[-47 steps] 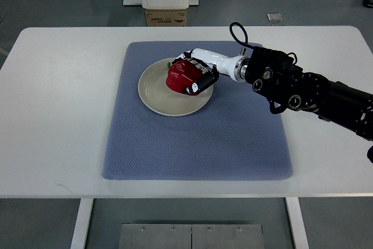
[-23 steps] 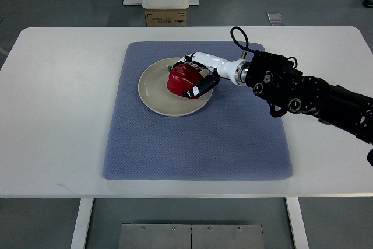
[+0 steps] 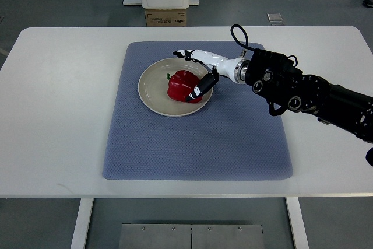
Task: Place red pepper on plate with right hand
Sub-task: 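Lower the pepper onto the plate and open the right hand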
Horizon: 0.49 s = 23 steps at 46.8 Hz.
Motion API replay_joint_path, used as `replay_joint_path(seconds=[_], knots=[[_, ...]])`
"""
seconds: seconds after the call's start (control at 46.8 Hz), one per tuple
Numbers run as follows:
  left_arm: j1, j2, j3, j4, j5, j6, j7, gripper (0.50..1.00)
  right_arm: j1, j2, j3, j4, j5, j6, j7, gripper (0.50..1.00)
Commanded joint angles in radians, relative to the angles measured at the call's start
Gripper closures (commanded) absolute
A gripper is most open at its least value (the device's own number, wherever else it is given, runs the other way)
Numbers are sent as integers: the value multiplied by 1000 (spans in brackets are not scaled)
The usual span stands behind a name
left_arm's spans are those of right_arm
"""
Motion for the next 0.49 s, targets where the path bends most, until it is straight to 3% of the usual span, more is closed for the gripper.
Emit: replay_joint_path(seconds=[0.0, 0.47], knots=[[0, 0, 0, 0, 0, 0, 0, 500, 2, 0, 22, 0, 0, 0, -1, 505], [0, 0, 0, 0, 0, 0, 0, 500, 8, -6, 192, 5, 43, 5, -11, 502]])
